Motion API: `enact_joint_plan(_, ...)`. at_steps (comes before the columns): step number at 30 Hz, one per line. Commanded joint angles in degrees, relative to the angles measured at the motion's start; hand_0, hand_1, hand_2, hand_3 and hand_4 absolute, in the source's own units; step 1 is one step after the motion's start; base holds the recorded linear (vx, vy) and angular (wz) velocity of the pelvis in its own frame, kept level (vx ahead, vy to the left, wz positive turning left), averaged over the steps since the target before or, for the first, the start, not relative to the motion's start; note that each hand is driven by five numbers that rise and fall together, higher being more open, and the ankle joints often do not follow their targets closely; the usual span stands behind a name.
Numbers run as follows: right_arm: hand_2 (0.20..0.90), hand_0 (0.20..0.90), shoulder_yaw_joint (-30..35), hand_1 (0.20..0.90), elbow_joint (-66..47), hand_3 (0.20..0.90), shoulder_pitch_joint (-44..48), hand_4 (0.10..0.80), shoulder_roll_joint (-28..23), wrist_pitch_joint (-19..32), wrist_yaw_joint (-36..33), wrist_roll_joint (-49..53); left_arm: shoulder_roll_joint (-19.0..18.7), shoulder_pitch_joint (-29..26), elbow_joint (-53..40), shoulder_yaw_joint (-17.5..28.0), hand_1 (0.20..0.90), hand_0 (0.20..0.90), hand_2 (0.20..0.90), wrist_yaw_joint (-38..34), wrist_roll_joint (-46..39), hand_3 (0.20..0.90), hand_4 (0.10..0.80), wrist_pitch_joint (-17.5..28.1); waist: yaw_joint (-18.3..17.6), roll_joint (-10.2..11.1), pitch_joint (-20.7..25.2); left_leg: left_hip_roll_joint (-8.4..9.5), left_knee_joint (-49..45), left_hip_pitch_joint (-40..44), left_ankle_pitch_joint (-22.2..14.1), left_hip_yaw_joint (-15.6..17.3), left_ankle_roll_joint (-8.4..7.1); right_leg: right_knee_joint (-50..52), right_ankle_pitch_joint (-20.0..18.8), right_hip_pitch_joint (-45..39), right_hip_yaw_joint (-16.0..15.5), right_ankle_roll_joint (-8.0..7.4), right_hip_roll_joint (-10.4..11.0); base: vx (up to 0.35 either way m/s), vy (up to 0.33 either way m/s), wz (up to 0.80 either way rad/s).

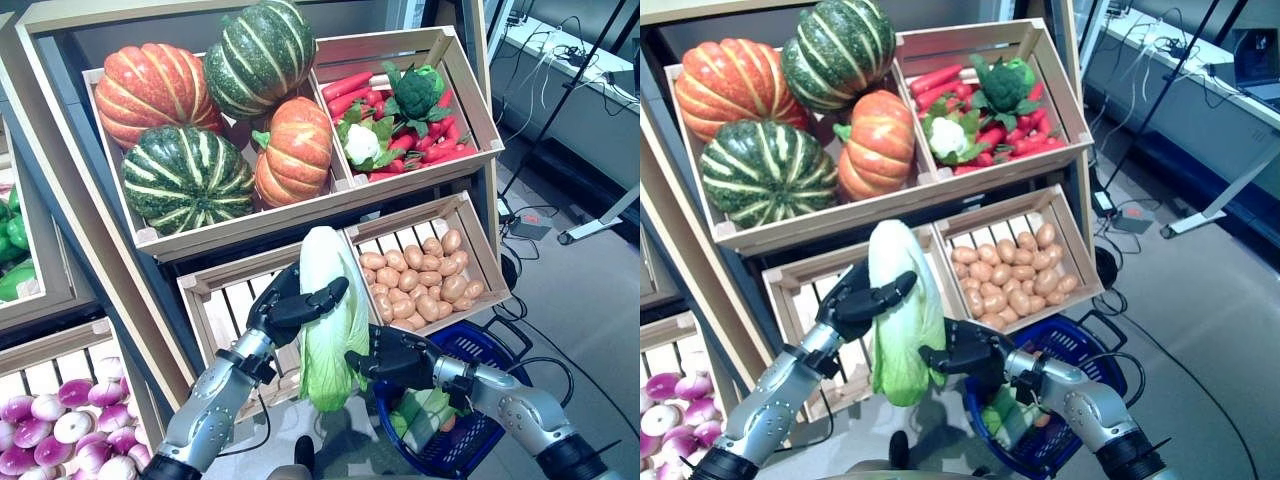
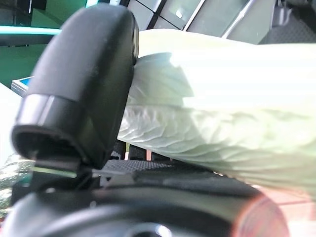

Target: Put vegetables into the basket

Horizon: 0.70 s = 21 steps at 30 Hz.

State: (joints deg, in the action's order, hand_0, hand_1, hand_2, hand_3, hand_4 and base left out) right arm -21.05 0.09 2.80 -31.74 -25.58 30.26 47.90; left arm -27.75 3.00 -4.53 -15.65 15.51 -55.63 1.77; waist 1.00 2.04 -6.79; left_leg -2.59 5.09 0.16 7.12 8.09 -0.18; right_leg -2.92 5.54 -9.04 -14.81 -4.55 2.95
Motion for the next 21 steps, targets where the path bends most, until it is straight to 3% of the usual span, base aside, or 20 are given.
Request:
enact_joint_plan(1, 0.9, 0.9, -3.86, 0.9, -3.9, 0.9, 5.15, 0.8, 4.19, 2.33, 6.08, 7.16, 3.58, -7.37, -4.66, -4.06, 0.3, 0.3, 0.3, 8.75, -6.93, 0.3, 0.4, 1.41, 0.26, 0.98, 4.44, -1.57, -0.09, 4.93, -7.74, 0.94, -1.95, -1.68, -6.75, 3.66, 1.43, -1.71, 2.67, 0.0, 0.0, 0.0)
enact_joint_plan(9, 0.9, 0.9, -5.02, 0.9, -3.36, 0.9, 6.04, 0.8, 4.45, 1.64, 7.31, 9.44, 4.19, -7.55, -3.92, -6.73, 0.3, 0.3, 0.3, 13.83, -10.14, 0.3, 0.4, -2.85, -0.09, 0.8, 4.72, -1.64, -0.09, 5.06, -7.86, 1.04, -1.9, -1.85, -6.83, 3.6, 1.9, -1.87, 2.75, 0.0, 0.0, 0.0)
enact_joint_plan(21, 0.9, 0.9, -2.98, 0.9, -1.92, 0.9, 5.93, 0.8, 3.73, 1.77, 9.16, 11.81, 3.86, -7.15, -2.85, -6.12, 0.3, 0.3, 0.3, 15.11, -10.14, 0.3, 0.4, -2.98, -0.54, 0.57, 4.91, -1.92, -0.09, 5.32, -7.81, 1.5, -1.9, -1.72, -6.88, 3.71, 2.48, -1.94, 2.72, 0.0, 0.0, 0.0)
